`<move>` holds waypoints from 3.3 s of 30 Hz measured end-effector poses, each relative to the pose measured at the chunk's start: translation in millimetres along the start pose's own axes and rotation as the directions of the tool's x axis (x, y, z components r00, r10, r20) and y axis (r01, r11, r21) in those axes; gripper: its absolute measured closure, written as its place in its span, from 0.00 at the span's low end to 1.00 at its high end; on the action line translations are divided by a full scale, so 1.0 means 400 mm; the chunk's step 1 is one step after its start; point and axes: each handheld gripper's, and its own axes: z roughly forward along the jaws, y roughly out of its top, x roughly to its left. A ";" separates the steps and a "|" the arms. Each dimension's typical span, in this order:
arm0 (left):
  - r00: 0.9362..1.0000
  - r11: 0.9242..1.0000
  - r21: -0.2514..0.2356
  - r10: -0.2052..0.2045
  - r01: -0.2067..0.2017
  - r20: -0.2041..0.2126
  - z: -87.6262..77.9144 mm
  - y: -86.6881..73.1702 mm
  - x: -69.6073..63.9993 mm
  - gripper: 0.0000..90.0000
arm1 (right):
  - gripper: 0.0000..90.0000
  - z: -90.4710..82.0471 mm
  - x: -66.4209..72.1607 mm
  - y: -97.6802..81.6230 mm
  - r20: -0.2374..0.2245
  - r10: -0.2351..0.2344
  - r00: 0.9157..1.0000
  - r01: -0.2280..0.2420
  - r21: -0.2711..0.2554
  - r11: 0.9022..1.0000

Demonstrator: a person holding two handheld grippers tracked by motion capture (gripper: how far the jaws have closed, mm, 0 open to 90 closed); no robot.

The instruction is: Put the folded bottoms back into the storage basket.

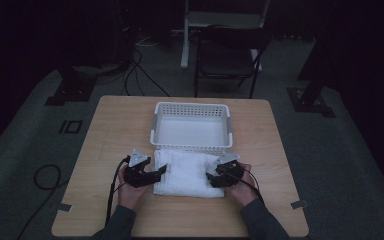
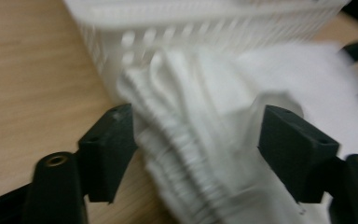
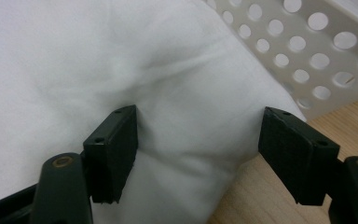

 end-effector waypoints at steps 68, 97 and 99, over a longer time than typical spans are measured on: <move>0.988 0.982 0.175 -0.093 0.071 0.120 0.096 -0.036 -0.011 0.53 | 0.75 0.018 -0.037 -0.061 -0.321 0.347 0.881 -0.387 -0.068 0.919; 0.994 0.993 0.105 -0.061 0.052 0.091 0.014 -0.004 -0.064 0.56 | 0.76 -0.068 -0.023 -0.044 -0.328 0.258 0.909 -0.324 -0.164 0.932; 0.995 0.994 0.095 -0.057 0.049 0.086 0.007 0.002 -0.072 0.56 | 0.76 -0.078 -0.023 -0.041 -0.323 0.249 0.913 -0.316 -0.174 0.933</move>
